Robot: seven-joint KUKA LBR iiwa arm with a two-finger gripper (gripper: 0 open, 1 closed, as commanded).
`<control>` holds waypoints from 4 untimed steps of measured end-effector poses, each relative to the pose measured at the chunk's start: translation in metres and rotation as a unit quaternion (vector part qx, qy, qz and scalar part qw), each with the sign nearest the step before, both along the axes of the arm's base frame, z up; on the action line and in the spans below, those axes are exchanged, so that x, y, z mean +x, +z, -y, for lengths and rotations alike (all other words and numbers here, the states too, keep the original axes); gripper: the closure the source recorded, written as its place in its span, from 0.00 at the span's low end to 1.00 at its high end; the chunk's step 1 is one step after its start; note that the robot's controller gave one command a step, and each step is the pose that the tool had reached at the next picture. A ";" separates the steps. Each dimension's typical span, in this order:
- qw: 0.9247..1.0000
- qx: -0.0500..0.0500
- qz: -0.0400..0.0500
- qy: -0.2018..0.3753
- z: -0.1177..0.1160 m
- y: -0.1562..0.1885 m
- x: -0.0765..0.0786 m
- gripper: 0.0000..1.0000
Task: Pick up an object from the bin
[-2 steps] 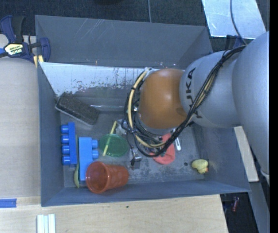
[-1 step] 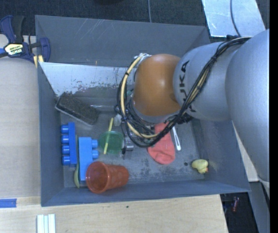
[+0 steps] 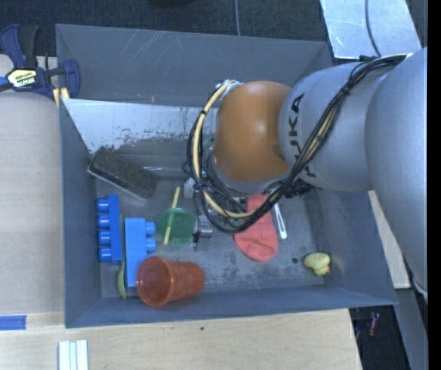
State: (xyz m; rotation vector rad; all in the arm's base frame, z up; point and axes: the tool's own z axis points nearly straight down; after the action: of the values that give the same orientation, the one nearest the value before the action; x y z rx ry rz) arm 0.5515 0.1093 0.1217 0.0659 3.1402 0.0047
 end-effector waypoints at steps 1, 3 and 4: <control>0.997 0.001 0.001 -0.079 -0.006 -0.026 0.008 0.00; 0.980 0.004 0.002 -0.201 0.014 -0.048 0.008 1.00; 0.980 0.004 0.002 -0.201 0.014 -0.048 0.008 1.00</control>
Offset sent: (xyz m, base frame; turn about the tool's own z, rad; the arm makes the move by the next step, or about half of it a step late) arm 0.0343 -0.0158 -0.0497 -0.0236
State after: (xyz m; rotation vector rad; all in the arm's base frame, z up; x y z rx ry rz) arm 0.5591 0.0949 0.0735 0.6934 3.0581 0.0156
